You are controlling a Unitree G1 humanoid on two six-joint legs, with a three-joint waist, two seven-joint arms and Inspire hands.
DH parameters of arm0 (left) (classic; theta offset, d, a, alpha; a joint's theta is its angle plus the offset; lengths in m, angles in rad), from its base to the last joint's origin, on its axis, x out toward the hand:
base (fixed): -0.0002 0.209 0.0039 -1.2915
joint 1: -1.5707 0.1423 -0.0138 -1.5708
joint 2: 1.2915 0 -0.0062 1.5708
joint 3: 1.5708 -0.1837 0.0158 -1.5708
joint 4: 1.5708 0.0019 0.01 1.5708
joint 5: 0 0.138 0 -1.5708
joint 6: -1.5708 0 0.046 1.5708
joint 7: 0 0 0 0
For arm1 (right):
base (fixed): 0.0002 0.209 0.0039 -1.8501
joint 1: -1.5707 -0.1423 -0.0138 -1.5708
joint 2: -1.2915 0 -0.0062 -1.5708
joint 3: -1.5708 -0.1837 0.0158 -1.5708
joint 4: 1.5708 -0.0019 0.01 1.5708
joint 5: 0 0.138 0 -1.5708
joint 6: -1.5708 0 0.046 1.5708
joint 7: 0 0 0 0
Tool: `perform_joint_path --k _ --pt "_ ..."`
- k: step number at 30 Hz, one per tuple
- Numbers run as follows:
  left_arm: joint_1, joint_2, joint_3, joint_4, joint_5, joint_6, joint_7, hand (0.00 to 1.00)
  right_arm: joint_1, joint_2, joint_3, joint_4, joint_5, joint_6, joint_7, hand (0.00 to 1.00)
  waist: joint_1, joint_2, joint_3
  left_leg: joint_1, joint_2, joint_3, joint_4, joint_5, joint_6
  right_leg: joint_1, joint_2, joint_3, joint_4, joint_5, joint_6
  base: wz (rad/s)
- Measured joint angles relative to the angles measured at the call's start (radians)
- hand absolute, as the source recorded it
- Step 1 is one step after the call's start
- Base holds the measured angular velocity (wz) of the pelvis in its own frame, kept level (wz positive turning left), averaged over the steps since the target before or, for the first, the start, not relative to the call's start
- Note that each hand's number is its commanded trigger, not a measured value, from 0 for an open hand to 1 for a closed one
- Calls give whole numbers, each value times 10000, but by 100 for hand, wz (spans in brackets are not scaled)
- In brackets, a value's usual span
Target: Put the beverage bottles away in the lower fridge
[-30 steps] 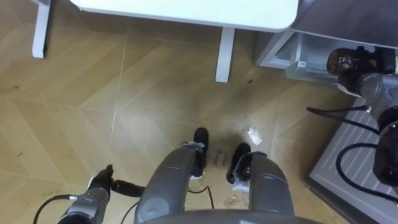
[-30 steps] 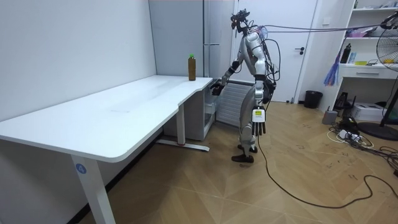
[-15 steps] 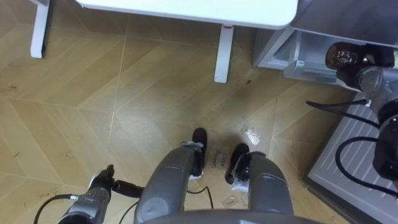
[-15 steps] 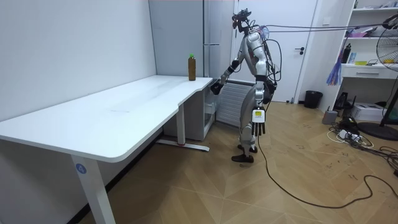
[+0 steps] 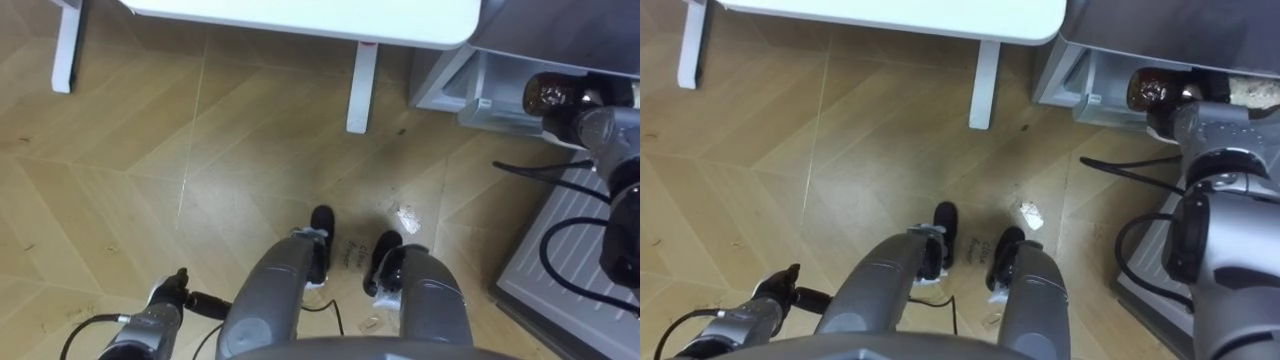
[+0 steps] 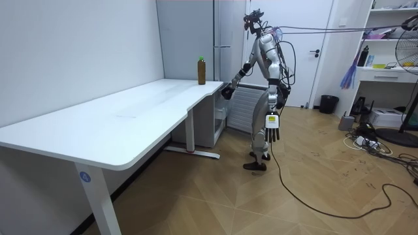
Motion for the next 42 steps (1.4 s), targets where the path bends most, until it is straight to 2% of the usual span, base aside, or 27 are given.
perform_joint_path --k 1,2,3,5,9,25,42 --pt "0 -9 0 -2 0 0 2 0 0 -4 -1 0 -13 0 -69 100 -3 24 -11 -1 1 -1 0 0 0 0 3 0 -2 0 0 0" --pt "0 -24 0 -6 1 4 6 0 0 -16 -1 0 -29 0 -164 92 -2 57 -30 -1 1 -1 -2 0 0 0 3 0 -5 0 0 0" --pt "0 -33 0 -9 2 5 9 0 0 -27 -1 0 -31 0 -210 0 -2 76 -42 -1 0 -1 -5 0 0 0 3 0 -7 0 0 0" --pt "0 -45 1 -18 1 5 19 0 -1 -58 -13 -1 -29 -6 -339 0 14 135 -69 5 0 1 -15 0 0 0 1 -2 -11 1 -1 0" --pt "0 -46 0 -15 -15 4 33 0 -14 -157 -14 -24 28 -31 -599 0 24 178 -67 18 7 35 -73 0 -1 -15 -1 0 -33 -1 -2 0" --pt "0 -40 19 -8 4 -49 34 0 -335 -173 -36 -33 157 -137 -687 0 -21 144 -48 65 144 467 -110 1 4 24 27 32 -109 20 -26 -1" --pt "-5 -40 -9 -12 -14 -77 19 0 -334 -175 -44 26 341 -133 -646 0 -72 106 -28 215 160 478 -191 2 7 149 35 33 -153 21 -28 0"
